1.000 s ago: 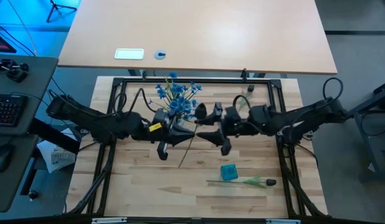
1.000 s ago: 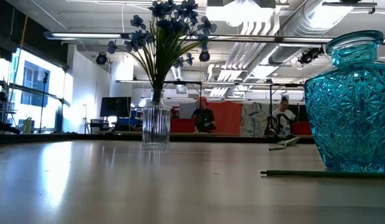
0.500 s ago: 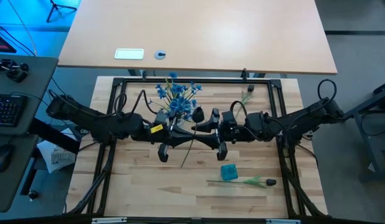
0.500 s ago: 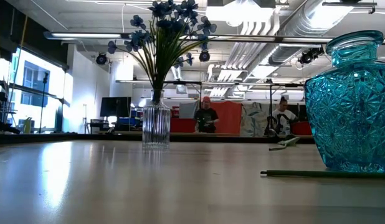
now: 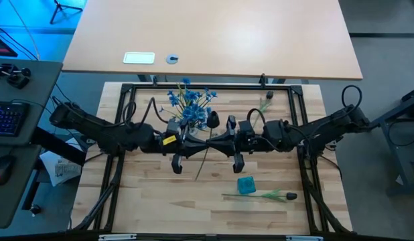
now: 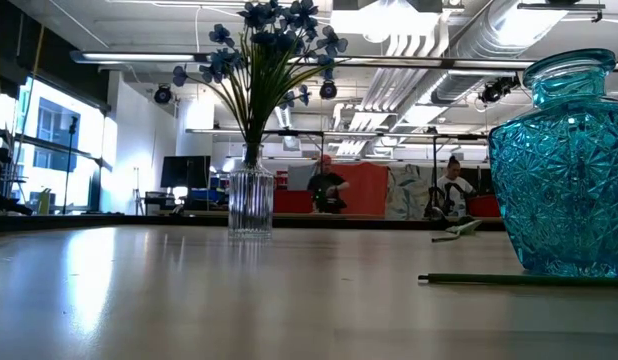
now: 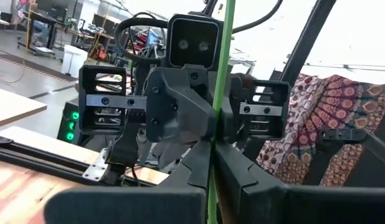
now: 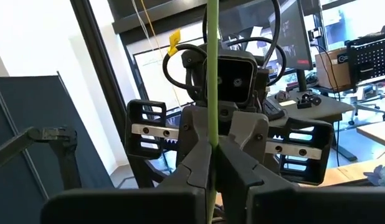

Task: Sort flowers into vase by color
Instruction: Put the top left dark blue flower into the blue vase

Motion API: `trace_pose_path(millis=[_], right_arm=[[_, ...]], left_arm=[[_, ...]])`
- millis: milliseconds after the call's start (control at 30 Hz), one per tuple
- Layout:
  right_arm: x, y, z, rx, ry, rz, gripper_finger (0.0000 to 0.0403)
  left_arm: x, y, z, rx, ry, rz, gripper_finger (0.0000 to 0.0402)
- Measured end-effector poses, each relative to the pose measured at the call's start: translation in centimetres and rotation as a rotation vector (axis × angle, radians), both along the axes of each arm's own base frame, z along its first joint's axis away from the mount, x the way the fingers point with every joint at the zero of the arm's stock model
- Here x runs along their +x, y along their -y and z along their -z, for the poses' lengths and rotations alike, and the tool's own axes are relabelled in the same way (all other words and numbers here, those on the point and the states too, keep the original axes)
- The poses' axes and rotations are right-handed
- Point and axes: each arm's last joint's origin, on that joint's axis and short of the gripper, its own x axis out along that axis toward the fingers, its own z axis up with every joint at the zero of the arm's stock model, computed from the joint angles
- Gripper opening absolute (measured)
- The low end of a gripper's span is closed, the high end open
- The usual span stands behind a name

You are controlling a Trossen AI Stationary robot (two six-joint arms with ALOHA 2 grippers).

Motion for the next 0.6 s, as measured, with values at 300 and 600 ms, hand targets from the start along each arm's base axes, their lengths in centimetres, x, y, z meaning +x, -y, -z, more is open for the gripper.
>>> trace_pose_path(millis=[300,600], right_arm=[[-4.3,1.0,-2.3,-0.096,-0.093,-0.010,0.0002],[-9.4,0.5,-1.8,-0.085,-0.360,0.021,0.0001]], left_arm=[[-1.5,-1.1,0.5,0.041,-0.170,-0.172,0.0076],[-5.3,-2.6,1.7,0.029,-0.418,-0.395,0.0166]])
